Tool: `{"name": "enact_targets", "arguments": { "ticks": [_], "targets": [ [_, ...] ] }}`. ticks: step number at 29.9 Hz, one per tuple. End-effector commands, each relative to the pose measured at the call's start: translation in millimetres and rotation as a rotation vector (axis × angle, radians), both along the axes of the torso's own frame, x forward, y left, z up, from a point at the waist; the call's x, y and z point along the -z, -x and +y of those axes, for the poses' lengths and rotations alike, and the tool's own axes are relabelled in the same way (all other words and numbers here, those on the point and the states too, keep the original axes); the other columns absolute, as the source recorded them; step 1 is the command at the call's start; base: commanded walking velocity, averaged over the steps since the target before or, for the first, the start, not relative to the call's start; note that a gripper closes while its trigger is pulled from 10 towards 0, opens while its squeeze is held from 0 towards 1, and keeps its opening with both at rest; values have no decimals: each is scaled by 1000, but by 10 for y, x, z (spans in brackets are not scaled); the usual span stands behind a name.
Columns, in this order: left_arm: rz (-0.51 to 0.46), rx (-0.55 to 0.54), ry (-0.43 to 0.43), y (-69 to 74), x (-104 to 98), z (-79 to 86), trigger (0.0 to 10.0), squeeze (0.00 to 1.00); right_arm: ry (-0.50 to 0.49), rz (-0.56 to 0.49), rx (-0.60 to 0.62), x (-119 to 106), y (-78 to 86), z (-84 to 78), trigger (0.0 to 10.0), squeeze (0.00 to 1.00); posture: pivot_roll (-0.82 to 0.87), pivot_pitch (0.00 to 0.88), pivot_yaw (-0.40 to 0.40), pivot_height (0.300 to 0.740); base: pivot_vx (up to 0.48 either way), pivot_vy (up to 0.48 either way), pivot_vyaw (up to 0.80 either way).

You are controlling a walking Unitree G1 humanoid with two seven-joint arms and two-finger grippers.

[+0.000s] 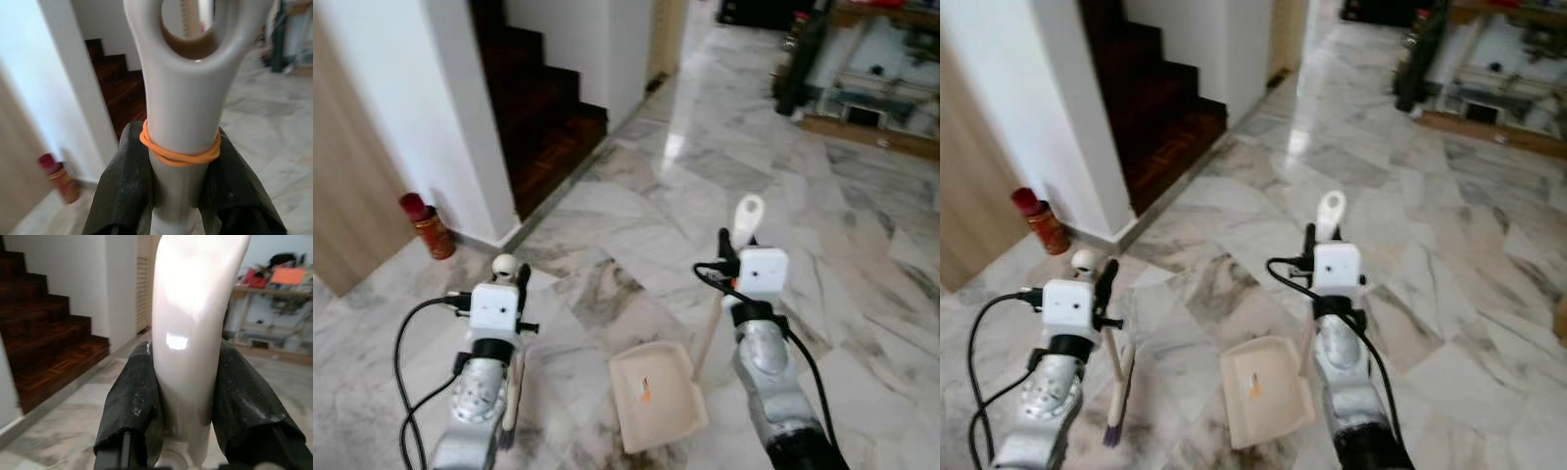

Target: Sweep floor

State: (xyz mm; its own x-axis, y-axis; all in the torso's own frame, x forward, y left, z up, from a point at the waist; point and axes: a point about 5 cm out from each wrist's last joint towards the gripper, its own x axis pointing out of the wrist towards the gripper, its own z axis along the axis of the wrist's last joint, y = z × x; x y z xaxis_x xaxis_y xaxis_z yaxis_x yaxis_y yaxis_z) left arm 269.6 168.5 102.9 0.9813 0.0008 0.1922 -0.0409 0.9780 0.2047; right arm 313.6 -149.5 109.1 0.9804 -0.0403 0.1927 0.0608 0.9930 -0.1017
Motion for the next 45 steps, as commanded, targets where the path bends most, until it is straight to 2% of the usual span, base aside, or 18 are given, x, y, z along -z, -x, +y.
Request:
{"name": "enact_targets", "arguments": {
  "ticks": [1,14,22,26,27,29,31,37,45],
  "targets": [
    [-54,-1,-11,-11,-101,27,10000,0,2,-57,-19,-132,-34,57,10000,0,72,0,-6,740,0,0,-800],
    [-61,3,11,-14,-110,33,10000,0,0,-57,-13,-125,-23,56,10000,0,69,0,-8,740,0,0,-800],
    [-34,-59,128,-16,-66,124,10000,0,6,-67,-10,-127,-12,19,10000,0,69,0,-14,740,0,0,0],
    [-28,-74,125,15,-56,221,10000,0,4,-53,33,-77,38,-75,10000,0,73,0,-15,740,0,0,0],
    [-17,-86,120,37,-32,291,10000,0,8,-41,55,-32,79,-148,10000,0,75,0,-15,740,0,0,0],
    [-13,-87,118,43,-23,308,10000,0,10,-36,62,-18,90,-170,10000,0,75,0,-15,740,0,0,0],
    [-2,-73,110,59,-6,332,10000,0,17,-30,95,9,132,-289,10000,0,72,0,-11,740,0,0,0],
    [11,-63,109,73,10,341,10000,0,18,-25,160,31,224,-470,10000,0,65,0,-6,740,0,0,0],
    [25,-47,110,45,35,333,10000,0,0,-12,172,106,304,-462,10000,0,57,0,8,740,0,0,0]
  ]
}}
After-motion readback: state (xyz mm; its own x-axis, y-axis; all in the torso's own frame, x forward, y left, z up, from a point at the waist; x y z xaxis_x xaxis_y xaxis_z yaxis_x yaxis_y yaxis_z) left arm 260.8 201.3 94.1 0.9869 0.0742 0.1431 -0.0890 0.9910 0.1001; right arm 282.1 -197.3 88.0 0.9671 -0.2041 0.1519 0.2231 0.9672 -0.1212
